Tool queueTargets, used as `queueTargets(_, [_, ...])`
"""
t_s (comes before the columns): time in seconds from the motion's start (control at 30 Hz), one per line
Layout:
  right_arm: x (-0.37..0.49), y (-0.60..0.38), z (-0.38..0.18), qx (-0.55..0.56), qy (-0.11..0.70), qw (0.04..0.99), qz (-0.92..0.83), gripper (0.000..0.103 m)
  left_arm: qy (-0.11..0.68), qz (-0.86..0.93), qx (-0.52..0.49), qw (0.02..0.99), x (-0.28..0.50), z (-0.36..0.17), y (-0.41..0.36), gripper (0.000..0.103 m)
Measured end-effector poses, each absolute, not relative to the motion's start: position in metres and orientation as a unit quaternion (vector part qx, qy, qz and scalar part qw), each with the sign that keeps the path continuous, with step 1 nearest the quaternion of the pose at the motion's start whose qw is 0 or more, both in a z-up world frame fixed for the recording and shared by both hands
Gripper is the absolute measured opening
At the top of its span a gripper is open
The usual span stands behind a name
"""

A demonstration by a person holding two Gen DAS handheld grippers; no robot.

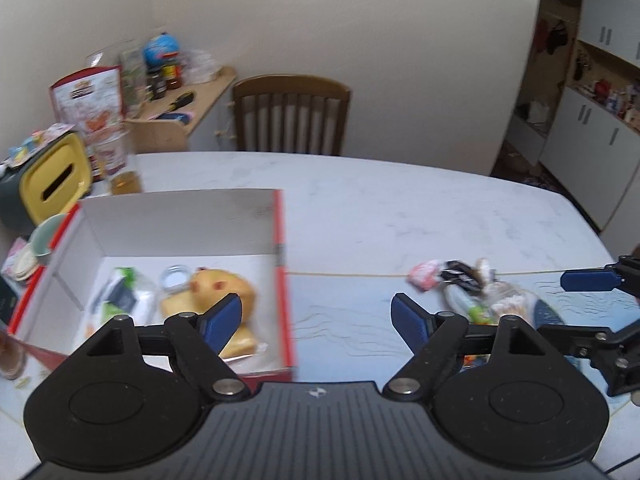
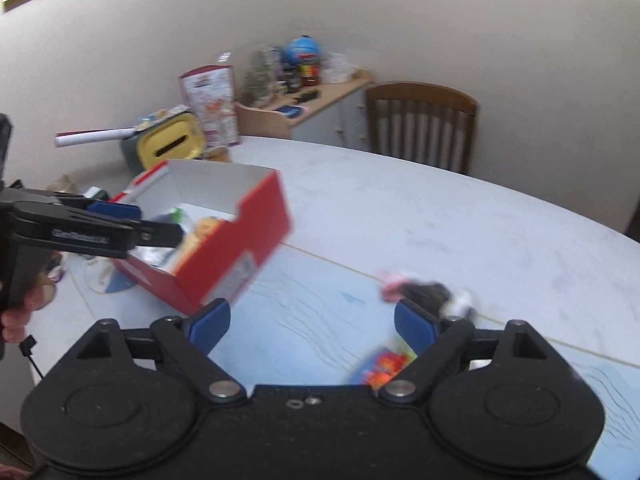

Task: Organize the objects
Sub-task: 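Withdraw both grippers from the box toward the remaining items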

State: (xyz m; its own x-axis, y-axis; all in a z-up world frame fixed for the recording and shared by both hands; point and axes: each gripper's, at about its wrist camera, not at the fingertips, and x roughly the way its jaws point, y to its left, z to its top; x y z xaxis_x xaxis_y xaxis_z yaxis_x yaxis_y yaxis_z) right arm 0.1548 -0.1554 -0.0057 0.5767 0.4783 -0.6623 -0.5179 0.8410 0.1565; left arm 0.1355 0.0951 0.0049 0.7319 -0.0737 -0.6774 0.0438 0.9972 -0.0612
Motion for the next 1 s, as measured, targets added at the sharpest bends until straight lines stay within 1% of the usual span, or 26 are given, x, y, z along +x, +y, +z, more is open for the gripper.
queueTargets(0.17, [0.151, -0.195, -0.018, -0.026, 0.373, 0.896, 0.241, 0.089, 0.367, -0.065, -0.019, 0.928, 0.142, -0.005, 0.063, 0.083])
queueTargets(0.23, [0.15, -0.208, -0.022, -0.026, 0.375, 0.899, 0.226, 0.089, 0.371, -0.073, -0.02, 0.926, 0.145, -0.011, 0.051, 0.088])
queueTargets(0.4, [0.152, -0.233, -0.033, -0.027, 0.382, 0.904, 0.192, 0.089, 0.381, -0.098, -0.023, 0.919, 0.155, -0.03, 0.022, 0.089])
queueTargets(0.7, [0.17, -0.267, -0.063, -0.003, 0.419, 0.897, 0.139, 0.089, 0.396, -0.126, 0.029, 0.909, 0.166, -0.079, -0.031, 0.089])
queueTargets(0.87, [0.18, -0.271, -0.079, 0.002, 0.436, 0.891, 0.124, 0.089, 0.41, -0.133, 0.048, 0.901, 0.176, -0.105, -0.043, 0.089])
queueTargets(1.0, [0.187, -0.267, -0.088, 0.0, 0.444, 0.888, 0.121, 0.089, 0.407, -0.135, 0.068, 0.901, 0.181, -0.117, -0.051, 0.089])
